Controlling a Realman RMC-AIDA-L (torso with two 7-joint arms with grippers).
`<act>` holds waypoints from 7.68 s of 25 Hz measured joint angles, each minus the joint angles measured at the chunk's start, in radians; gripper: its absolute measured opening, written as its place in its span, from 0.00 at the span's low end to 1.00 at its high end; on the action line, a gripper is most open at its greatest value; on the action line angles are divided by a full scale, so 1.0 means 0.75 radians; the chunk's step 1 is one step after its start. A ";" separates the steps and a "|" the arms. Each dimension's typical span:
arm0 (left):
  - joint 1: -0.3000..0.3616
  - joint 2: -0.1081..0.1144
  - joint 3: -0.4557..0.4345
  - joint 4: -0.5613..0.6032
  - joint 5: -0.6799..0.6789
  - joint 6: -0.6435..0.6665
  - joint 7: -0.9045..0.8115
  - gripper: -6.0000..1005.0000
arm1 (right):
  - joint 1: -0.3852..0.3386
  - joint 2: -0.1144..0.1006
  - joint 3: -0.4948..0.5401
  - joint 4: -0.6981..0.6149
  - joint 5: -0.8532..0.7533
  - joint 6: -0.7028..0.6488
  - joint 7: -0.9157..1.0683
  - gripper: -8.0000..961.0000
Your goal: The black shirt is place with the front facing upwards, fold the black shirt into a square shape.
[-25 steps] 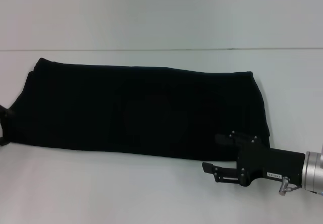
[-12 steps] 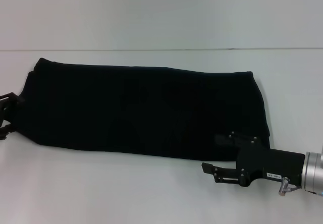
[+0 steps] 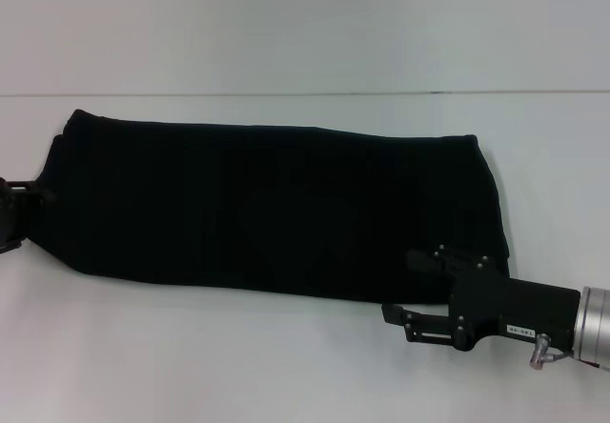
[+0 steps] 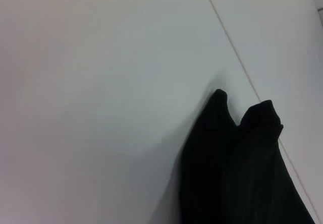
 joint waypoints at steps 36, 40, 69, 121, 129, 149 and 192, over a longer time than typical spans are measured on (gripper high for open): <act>-0.085 -0.026 0.020 -0.010 -0.266 0.122 0.220 0.03 | -0.027 -0.002 0.046 0.004 0.001 -0.017 0.001 0.91; -0.177 -0.063 0.128 -0.012 -0.360 0.143 0.232 0.03 | -0.060 -0.005 0.096 0.003 0.002 -0.031 0.002 0.91; -0.566 -0.247 0.788 -0.608 -1.000 0.000 0.628 0.03 | -0.188 0.002 0.308 0.058 0.142 -0.010 -0.035 0.91; -0.664 -0.248 0.720 -0.917 -1.002 -0.036 0.939 0.06 | 0.149 0.002 0.423 0.303 0.628 0.530 -0.263 0.91; -0.650 -0.248 0.640 -0.987 -0.993 -0.109 1.019 0.09 | 0.145 0.002 0.473 0.303 0.629 0.588 -0.263 0.91; -0.606 -0.248 0.566 -0.997 -0.989 -0.039 1.121 0.21 | 0.127 0.004 0.544 0.315 0.633 0.594 -0.263 0.91; -0.393 -0.236 0.630 -0.627 -0.988 0.183 0.975 0.76 | -0.335 -0.011 0.668 0.208 0.580 0.134 -0.221 0.91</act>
